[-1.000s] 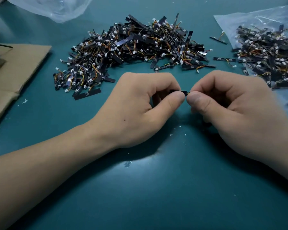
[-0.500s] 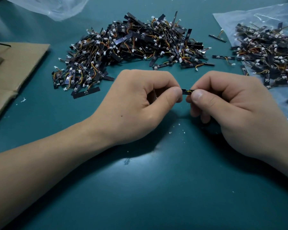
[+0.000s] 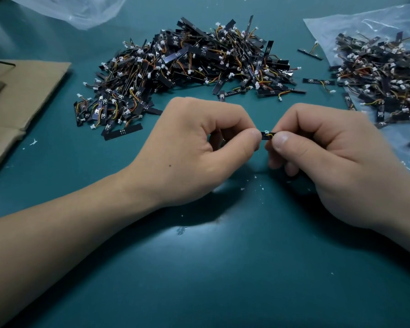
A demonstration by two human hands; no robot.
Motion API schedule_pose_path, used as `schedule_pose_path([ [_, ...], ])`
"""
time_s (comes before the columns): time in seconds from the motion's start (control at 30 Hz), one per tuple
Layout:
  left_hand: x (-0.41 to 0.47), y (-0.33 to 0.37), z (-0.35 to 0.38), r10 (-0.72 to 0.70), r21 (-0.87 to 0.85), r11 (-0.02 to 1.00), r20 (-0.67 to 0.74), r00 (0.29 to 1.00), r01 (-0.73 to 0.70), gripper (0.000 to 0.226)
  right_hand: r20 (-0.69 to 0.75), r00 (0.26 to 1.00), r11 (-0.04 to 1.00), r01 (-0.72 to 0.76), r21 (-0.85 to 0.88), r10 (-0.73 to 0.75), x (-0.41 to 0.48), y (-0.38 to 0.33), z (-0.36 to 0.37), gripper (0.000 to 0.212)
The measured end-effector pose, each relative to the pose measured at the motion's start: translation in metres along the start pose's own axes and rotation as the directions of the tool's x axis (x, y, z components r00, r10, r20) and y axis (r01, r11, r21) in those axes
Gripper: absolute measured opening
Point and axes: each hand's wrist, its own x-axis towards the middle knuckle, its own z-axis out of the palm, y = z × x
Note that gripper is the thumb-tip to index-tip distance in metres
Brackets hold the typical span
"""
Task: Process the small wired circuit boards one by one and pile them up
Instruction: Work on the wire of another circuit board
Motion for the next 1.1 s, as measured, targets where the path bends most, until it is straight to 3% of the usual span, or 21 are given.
schedule_pose_path([
  [1.1,0.0015,0.0,-0.003,0.01,-0.019,1.0,0.031,0.999,-0.01,0.02,0.058,0.998,0.999,0.032,0.022,-0.033,-0.0007,-0.0002,0.0,0.025],
])
